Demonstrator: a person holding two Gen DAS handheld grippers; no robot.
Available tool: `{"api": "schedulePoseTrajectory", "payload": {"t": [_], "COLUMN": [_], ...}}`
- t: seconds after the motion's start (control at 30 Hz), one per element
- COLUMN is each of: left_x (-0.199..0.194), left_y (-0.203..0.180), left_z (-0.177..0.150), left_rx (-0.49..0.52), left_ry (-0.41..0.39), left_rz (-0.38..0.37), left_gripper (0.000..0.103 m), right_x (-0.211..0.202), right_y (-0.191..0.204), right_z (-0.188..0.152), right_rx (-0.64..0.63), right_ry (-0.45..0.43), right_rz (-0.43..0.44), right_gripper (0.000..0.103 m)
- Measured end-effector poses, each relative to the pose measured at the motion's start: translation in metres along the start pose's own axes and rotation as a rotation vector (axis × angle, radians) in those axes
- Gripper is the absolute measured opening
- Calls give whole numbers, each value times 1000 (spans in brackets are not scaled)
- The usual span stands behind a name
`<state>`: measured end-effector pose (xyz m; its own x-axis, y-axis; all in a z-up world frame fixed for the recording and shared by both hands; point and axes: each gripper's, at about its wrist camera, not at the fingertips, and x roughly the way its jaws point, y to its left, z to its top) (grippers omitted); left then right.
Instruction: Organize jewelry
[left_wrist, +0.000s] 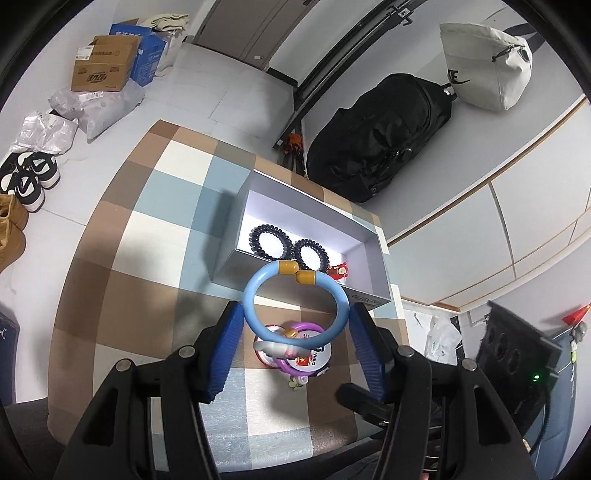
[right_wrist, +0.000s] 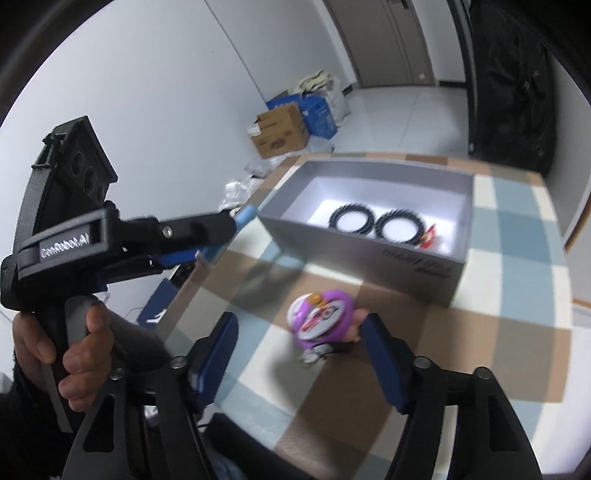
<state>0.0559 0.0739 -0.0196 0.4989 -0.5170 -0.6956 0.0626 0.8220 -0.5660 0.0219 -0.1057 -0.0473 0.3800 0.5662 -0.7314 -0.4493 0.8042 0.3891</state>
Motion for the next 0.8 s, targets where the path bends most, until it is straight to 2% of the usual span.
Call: {"api": "schedulePoseTrajectory", "payload": {"t": [0.13, 0.37, 0.43, 0.47, 0.8], "left_x": [-1, -4, -5, -6, -5], "left_y": [3, 7, 8, 8, 13], "left_z": [0, 1, 1, 1, 1], "left_rx": [-4, -14, -17, -17, -35], "left_ry": [7, 16, 15, 15, 27], "left_rz": [-5, -15, -22, -23, -34], "left_gripper": [54, 54, 54, 54, 54], "right_x": [13, 21, 26, 28, 38], "right_y": [0, 4, 3, 2, 0], "right_z": [-2, 0, 1, 2, 9], "right_rx": [30, 31, 48, 60, 81], "right_ry": [48, 72, 94, 102, 127], "right_rz": [-11, -41, -50, -55, -109], "right_gripper": [52, 39, 29, 27, 27]}}
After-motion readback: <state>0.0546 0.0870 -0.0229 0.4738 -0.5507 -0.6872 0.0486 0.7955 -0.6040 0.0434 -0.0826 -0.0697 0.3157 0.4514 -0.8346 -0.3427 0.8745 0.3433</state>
